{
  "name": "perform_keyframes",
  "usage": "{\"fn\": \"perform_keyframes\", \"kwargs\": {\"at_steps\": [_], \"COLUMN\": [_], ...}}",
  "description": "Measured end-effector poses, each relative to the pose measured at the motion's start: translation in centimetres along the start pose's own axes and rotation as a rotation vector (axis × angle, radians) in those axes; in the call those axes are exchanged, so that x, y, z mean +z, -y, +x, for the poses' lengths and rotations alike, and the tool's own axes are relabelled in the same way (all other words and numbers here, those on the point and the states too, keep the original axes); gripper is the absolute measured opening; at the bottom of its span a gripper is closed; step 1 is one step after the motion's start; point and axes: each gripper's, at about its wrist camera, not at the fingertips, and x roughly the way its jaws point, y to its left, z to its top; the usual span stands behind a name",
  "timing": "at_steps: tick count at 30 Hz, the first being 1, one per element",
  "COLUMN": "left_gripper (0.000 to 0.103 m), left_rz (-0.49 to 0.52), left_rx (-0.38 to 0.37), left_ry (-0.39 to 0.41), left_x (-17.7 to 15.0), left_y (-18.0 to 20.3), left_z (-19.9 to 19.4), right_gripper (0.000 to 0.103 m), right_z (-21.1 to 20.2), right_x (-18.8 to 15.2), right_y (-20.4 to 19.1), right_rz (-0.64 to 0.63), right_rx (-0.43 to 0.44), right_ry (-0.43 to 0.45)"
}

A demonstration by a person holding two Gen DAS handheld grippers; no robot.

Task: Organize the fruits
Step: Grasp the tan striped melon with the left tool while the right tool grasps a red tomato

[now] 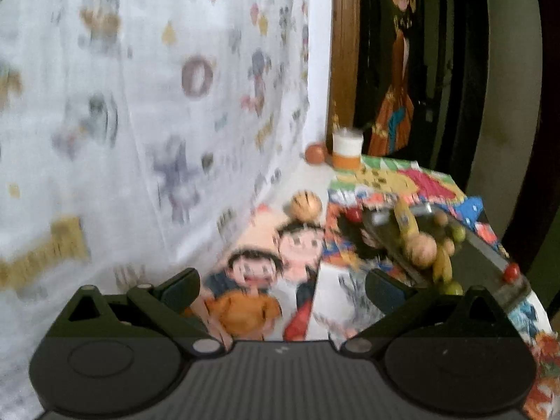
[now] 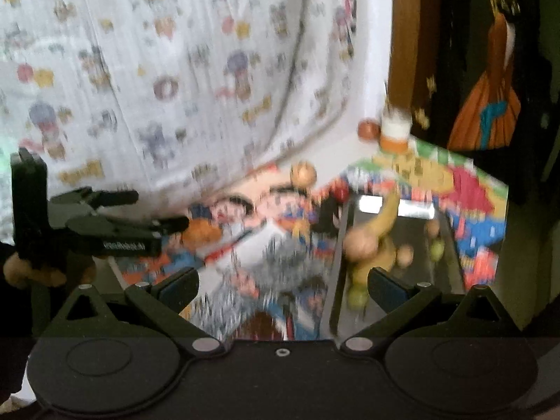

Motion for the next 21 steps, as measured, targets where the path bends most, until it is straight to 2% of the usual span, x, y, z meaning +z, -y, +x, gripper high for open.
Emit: {"fn": "perform_keyframes", "kwargs": {"at_steps": [5, 11, 16, 18, 21], "left_gripper": [0.103, 0.103, 0.103, 0.103, 0.103], "left_rz": [0.04, 0.065, 0.128, 0.159, 0.175], "left_rx": [0.014, 0.024, -0.012, -0.06, -0.126], "left_ry": [0.077, 0.1, 0.122, 0.141, 0.156], "left_x": [2.9, 6.2, 7.4, 7.5, 7.4], "left_y": [0.3, 0.1, 0.0, 0.2, 0.6], "left_z": [-0.1, 1.2, 3.2, 4.3, 6.7], "right_gripper": [0.102, 0.103, 0.102, 0.102, 0.102], "right_z": [-2.3, -3.2, -0.1, 1.7, 5.1], "right_x": [4.8, 9.8, 11.0, 10.6, 9.8], "right_y": [-0.4, 0.4, 1.2, 1.7, 3.0], "right_rz": [-0.148, -0.358, -0.631, -0.726, -0.785], "right_rx": [-0.051, -0.084, -0.167, -0.151, -0.11], "right_ry": [0.138, 0.244, 0.201, 0.183, 0.141]}}
